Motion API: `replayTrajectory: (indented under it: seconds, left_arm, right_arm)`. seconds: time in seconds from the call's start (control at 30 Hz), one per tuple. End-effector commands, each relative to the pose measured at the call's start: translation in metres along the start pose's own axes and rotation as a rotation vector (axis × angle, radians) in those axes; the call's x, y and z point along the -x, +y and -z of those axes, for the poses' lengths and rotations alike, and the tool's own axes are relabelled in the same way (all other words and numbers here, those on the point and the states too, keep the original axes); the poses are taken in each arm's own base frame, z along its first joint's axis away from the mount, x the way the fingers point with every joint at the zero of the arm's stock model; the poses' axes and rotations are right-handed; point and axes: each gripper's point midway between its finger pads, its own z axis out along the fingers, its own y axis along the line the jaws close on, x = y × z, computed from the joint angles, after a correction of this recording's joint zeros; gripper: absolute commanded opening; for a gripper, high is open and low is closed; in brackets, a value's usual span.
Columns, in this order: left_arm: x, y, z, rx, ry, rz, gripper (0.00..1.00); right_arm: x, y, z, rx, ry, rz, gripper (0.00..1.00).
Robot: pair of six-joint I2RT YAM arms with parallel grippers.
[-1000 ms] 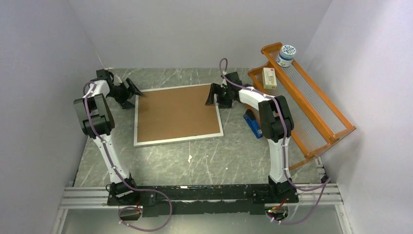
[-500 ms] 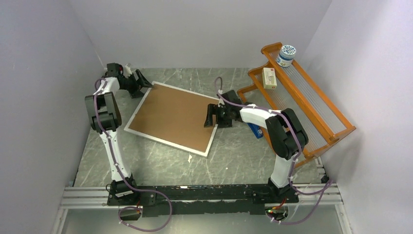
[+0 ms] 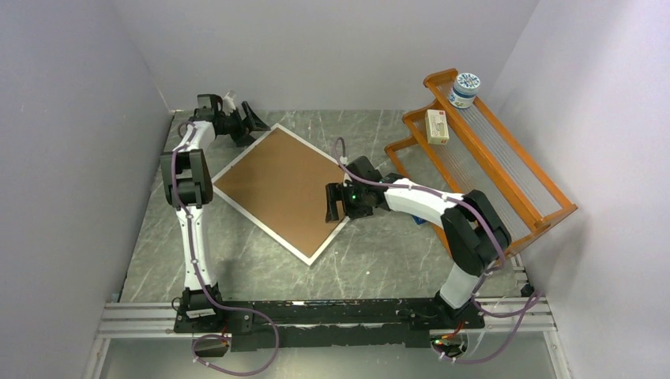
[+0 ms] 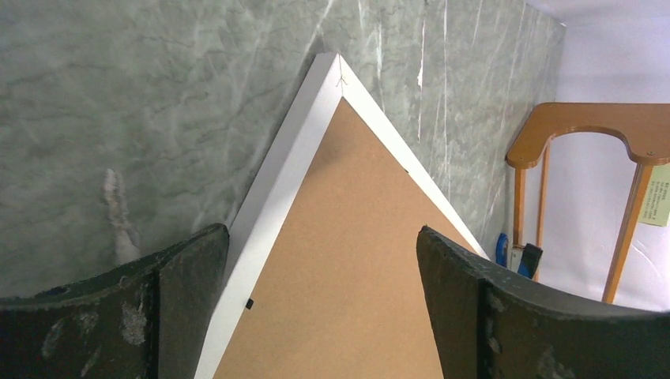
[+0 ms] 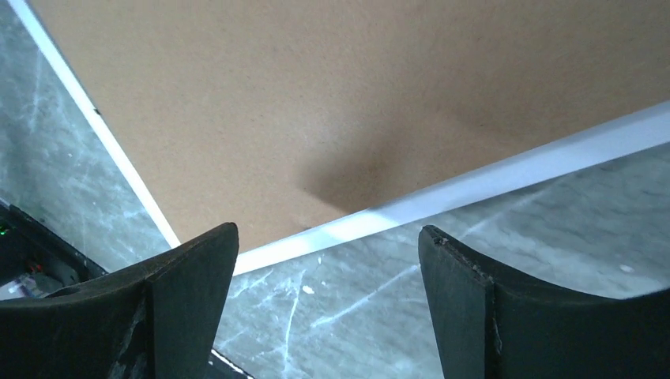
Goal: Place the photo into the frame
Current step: Adjust the photo frame at the center of the board.
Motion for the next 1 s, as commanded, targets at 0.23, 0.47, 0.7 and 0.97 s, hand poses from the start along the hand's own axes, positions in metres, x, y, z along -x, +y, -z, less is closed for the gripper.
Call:
replayTrajectory:
  seconds: [0.23,0.47,0.7,0.97]
  left_arm:
    - [0.024,0.003,0.067,0.127,-0.038,0.085,0.94]
    - [0.021,0.000,0.133,0.354,-0.100,0.068,0.94]
    - [-0.043,0.002,0.173,0.503,-0.071,0.182,0.94]
    - [-0.121,-0.016,0.179,0.415,0.005,0.271,0.92]
  right_arm:
    - [0.036,0.030,0.021,0.087,-0.079,0.085,0.67]
    - [0.020,0.031,0.005,0.064,-0.019,0.095,0.66]
    - [0.004,0.024,-0.011,0.019,0.010,0.106,0.66]
    - [0.001,0.013,0.006,-0.055,-0.057,0.048,0.66]
